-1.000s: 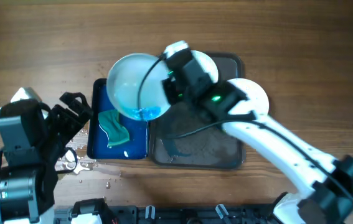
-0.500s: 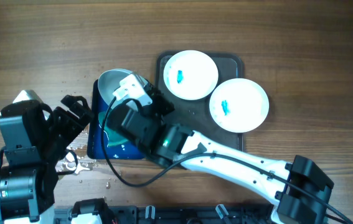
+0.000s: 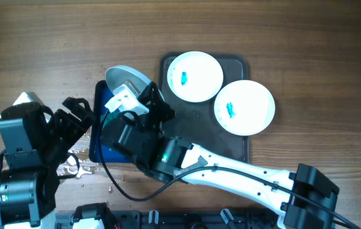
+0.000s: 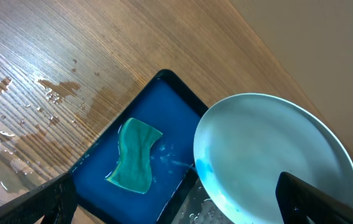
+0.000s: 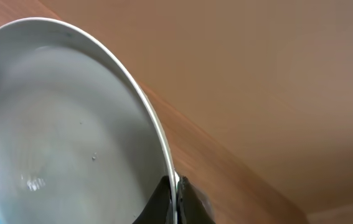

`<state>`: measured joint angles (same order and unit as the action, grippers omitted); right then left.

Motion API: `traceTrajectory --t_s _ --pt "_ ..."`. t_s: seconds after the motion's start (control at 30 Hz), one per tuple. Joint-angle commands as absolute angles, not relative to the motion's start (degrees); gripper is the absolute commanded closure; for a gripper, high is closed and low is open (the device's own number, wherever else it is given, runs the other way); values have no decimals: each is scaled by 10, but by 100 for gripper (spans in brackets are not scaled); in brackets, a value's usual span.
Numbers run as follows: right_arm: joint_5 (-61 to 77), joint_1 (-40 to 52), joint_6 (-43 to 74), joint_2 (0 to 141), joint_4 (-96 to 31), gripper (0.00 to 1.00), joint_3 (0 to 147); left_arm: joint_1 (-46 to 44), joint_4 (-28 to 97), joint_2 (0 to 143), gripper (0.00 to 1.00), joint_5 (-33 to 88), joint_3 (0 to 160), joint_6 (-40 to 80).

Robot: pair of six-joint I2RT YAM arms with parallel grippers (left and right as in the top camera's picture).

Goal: Clean dirty plates on tray and stack at the side
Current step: 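Lift the plate with the right gripper and carry it right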

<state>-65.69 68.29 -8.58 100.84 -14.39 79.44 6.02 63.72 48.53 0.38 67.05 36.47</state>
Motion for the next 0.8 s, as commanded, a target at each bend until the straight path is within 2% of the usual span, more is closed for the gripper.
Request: traceTrajectory --t_s 0.0,0.63,0.7,0.77 --pt "-682 684 -102 988 -137 96 805 63 637 485 0 10 678 362" --pt "-677 683 -98 988 -125 96 805 63 637 485 0 10 678 362" --pt "-668 666 -18 988 -137 96 804 63 637 485 0 10 678 362" --pt "-557 624 121 988 -191 96 804 63 637 485 0 10 678 362"
